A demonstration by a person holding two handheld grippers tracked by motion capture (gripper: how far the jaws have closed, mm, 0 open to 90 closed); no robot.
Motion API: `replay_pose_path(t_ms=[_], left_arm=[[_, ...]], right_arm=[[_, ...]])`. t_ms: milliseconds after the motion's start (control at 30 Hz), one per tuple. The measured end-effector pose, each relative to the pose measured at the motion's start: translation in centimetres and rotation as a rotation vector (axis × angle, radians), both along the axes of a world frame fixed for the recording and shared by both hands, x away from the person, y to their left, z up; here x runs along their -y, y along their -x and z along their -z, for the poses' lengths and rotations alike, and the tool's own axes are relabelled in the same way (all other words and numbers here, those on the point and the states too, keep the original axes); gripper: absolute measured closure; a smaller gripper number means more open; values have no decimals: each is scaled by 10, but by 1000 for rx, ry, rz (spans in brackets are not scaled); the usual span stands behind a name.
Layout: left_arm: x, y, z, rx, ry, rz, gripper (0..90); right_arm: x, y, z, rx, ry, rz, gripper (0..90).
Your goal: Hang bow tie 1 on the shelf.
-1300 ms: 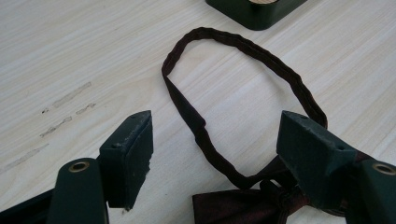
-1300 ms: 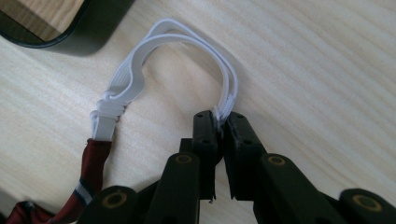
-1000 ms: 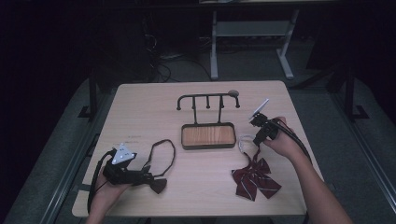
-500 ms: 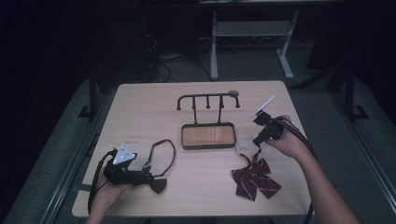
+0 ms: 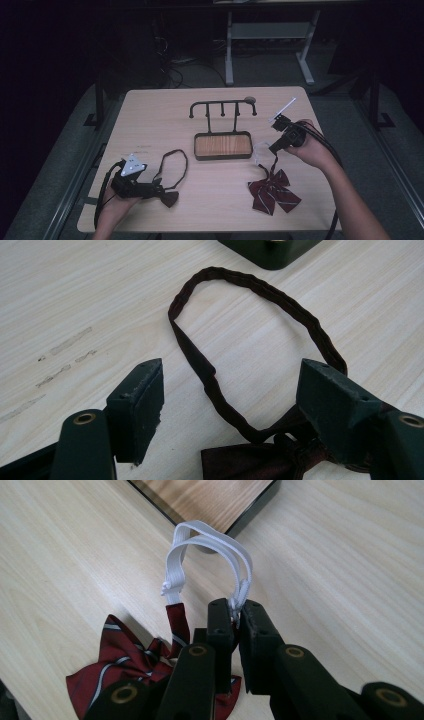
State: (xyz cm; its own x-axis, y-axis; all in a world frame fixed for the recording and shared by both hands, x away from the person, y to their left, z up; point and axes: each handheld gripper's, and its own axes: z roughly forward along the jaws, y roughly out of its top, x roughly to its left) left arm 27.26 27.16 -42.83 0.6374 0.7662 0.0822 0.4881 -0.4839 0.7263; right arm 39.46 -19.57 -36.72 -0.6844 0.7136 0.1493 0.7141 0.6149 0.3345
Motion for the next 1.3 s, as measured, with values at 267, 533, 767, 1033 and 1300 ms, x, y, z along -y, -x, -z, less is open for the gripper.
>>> replay_pose_path(t_ms=[267,533,767,1033,1300], left_arm=[[0,0,0,0,-1,1,277],[0,0,0,-2,-1,1,277],[0,0,0,-2,-2,2,276],[-1,0,0,0,-4,3,276],[-1,0,0,0,0,0,276]], right_arm=[[2,5,-13,10,-30,-9,836],[2,7,-25,33,-47,-24,836],[1,8,-40,52,-57,-35,837],[-2,10,-52,72,-54,-45,837],[-5,11,-66,98,-55,-53,839]])
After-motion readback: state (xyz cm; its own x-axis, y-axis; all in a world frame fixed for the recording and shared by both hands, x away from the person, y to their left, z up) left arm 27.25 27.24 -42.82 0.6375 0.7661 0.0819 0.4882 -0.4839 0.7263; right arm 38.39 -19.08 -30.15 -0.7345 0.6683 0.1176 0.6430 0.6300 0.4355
